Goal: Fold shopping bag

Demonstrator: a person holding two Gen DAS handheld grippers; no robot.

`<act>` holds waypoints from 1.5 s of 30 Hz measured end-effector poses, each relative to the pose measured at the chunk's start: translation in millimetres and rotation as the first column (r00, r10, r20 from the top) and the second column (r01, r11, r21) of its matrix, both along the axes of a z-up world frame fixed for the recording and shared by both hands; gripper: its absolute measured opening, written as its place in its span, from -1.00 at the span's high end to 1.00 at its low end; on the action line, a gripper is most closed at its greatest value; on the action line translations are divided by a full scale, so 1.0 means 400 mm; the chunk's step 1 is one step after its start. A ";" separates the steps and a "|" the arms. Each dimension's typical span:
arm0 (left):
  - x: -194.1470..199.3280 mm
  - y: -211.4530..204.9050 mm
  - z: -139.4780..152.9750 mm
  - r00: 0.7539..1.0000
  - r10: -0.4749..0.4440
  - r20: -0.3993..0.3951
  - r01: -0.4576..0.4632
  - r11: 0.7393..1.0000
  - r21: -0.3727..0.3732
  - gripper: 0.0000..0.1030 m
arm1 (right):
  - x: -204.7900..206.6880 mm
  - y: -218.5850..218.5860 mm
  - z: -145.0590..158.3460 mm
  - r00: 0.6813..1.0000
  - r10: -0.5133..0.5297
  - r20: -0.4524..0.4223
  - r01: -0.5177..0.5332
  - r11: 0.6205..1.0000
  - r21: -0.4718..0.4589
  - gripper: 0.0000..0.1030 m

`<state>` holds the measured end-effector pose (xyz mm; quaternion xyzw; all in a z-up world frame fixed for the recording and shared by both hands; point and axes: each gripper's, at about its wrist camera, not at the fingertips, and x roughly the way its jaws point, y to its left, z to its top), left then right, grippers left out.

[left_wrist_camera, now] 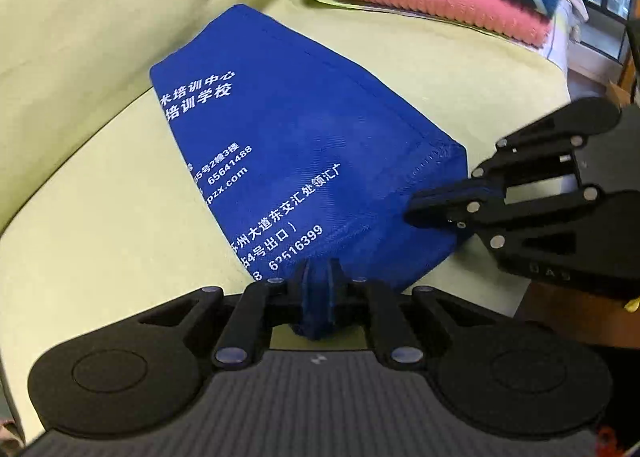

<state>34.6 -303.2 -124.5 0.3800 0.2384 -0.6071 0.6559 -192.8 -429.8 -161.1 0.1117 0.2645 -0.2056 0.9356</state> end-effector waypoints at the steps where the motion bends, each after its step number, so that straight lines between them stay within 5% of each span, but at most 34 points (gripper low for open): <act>1: -0.001 -0.001 0.000 1.000 0.004 0.000 -0.004 1.000 0.001 0.86 | -0.002 -0.003 -0.002 1.000 -0.001 0.006 0.001 1.000 0.007 1.00; 21: -0.003 0.014 -0.006 1.000 0.006 -0.005 -0.007 0.999 -0.036 0.86 | -0.011 -0.013 -0.005 0.999 -0.010 0.030 0.009 0.999 0.046 1.00; 24: -0.043 0.063 -0.005 0.982 -0.113 0.151 0.126 0.989 -0.078 0.74 | -0.015 -0.020 -0.005 0.999 -0.008 0.039 0.005 0.998 0.066 1.00; 25: -0.063 0.087 -0.008 0.957 -0.168 0.235 0.192 0.978 -0.082 0.67 | -0.015 -0.022 -0.006 0.999 -0.007 0.041 0.004 0.997 0.071 1.00; 27: -0.105 0.135 -0.033 0.853 -0.289 0.435 0.335 0.942 -0.031 0.57 | -0.016 -0.024 -0.008 0.999 -0.006 0.047 0.002 0.997 0.080 1.00; 30: -0.145 0.178 -0.093 0.629 -0.434 0.645 0.482 0.869 0.115 0.43 | -0.019 -0.029 -0.010 0.998 -0.006 0.056 0.001 0.996 0.093 1.00; 33: -0.158 0.187 -0.155 0.428 -0.524 0.737 0.549 0.798 0.248 0.25 | -0.020 -0.032 -0.012 0.998 -0.008 0.061 0.001 0.995 0.104 1.00; 35: -0.158 0.190 -0.196 0.272 -0.545 0.793 0.576 0.753 0.319 0.26 | -0.019 -0.033 -0.012 0.998 -0.006 0.060 -0.001 0.994 0.106 1.00; 36: -0.156 0.189 -0.208 0.217 -0.552 0.805 0.583 0.735 0.347 0.26 | -0.019 -0.034 -0.012 0.998 -0.004 0.060 -0.002 0.994 0.107 1.00; 38: -0.152 0.181 -0.215 0.170 -0.570 0.804 0.589 0.713 0.381 0.27 | -0.020 -0.036 -0.012 0.998 -0.001 0.061 -0.006 0.994 0.110 1.00; 40: -0.146 0.162 -0.204 0.194 -0.597 0.779 0.594 0.703 0.391 0.31 | -0.021 -0.040 -0.013 0.998 0.001 0.067 -0.009 0.993 0.116 1.00; 41: -0.141 0.148 -0.193 0.231 -0.616 0.753 0.596 0.702 0.391 0.38 | -0.022 -0.040 -0.012 0.998 0.007 0.070 -0.015 0.993 0.113 1.00; 43: -0.128 0.113 -0.154 0.362 -0.656 0.662 0.599 0.708 0.375 0.82 | -0.025 -0.035 -0.008 0.997 0.030 0.073 -0.037 0.995 0.094 0.94; 45: -0.101 0.078 -0.110 0.485 -0.671 0.561 0.607 0.720 0.338 0.82 | -0.037 -0.021 0.003 0.994 0.073 0.078 -0.077 0.996 0.041 0.68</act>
